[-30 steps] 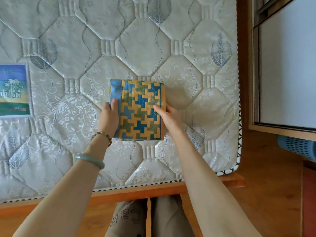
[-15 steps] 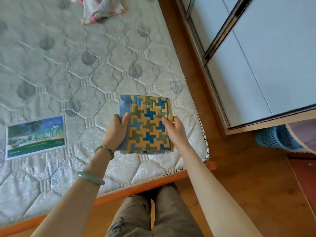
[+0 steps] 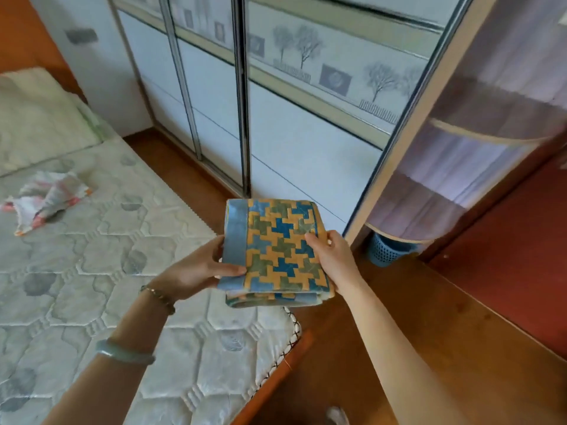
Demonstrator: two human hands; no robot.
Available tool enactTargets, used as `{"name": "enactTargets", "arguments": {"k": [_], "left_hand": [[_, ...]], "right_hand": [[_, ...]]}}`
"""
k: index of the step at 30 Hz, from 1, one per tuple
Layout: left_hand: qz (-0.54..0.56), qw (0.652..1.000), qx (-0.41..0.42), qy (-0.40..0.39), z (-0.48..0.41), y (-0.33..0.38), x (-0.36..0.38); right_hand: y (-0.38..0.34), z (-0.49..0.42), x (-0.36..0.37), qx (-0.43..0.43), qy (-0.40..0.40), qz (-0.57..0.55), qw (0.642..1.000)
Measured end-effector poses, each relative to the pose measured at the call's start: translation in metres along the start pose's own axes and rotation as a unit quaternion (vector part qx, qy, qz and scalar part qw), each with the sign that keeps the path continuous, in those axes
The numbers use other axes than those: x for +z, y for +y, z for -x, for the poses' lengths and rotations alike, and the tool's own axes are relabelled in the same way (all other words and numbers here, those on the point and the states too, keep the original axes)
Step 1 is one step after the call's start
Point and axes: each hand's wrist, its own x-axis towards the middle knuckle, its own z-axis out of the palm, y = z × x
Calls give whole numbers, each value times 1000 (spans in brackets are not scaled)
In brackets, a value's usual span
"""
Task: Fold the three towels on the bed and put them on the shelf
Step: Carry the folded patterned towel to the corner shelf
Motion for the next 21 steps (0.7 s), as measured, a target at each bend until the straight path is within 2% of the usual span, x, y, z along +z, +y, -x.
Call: {"name": "enactTargets", "arguments": {"k": [7, 13, 21], "left_hand": [[3, 998, 34, -60, -94, 59, 137], [-14, 996, 74, -40, -194, 100, 272], [-7, 991, 79, -111, -280, 131, 373]], "right_hand": [[-8, -12, -164, 10, 73, -80, 994], [-6, -28, -314, -7, 156, -106, 982], [-6, -38, -435, -41, 214, -157, 963]]}}
